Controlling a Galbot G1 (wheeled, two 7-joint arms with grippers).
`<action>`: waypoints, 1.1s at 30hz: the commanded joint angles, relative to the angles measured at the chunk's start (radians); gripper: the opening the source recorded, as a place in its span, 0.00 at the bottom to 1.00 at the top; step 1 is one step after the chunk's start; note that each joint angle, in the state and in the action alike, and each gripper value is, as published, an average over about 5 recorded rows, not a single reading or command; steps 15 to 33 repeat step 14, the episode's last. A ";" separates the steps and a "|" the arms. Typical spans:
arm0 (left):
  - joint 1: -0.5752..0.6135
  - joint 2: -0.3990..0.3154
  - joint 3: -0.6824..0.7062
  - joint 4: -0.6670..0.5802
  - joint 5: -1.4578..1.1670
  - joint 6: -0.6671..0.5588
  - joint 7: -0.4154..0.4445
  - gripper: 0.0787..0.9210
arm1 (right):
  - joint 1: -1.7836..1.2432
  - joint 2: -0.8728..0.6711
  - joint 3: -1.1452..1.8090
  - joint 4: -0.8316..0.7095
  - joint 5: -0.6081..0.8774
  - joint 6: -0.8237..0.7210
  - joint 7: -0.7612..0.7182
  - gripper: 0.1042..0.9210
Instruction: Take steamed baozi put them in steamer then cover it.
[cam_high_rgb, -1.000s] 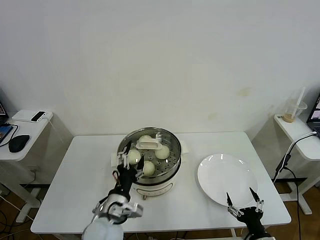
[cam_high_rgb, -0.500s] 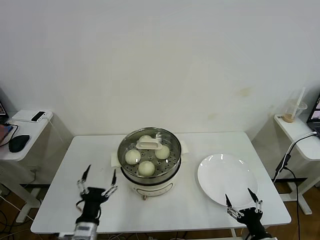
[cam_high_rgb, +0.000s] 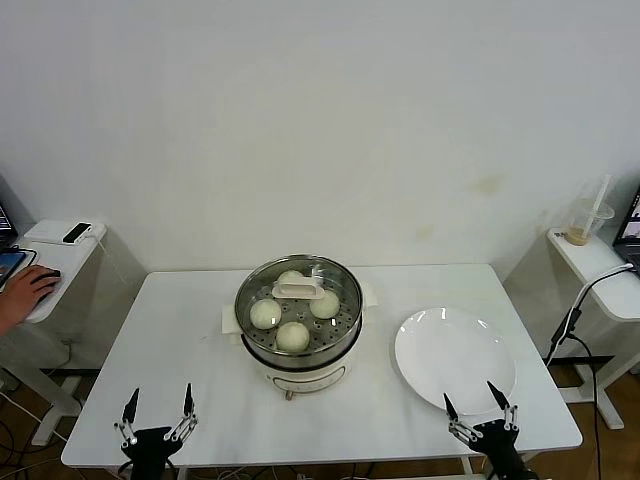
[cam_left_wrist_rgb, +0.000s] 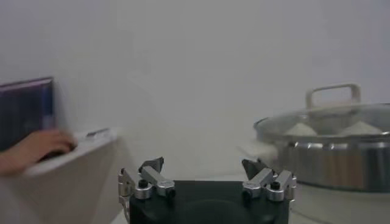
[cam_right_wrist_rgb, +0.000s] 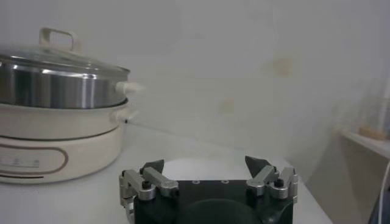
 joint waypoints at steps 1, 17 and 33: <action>0.066 -0.010 -0.025 -0.015 -0.062 -0.024 0.000 0.88 | 0.002 -0.016 -0.034 -0.002 0.048 -0.014 0.007 0.88; 0.050 -0.001 -0.010 -0.028 -0.058 0.028 0.017 0.88 | -0.014 -0.028 -0.050 0.044 0.055 -0.070 0.028 0.88; 0.050 -0.001 -0.010 -0.028 -0.058 0.028 0.017 0.88 | -0.014 -0.028 -0.050 0.044 0.055 -0.070 0.028 0.88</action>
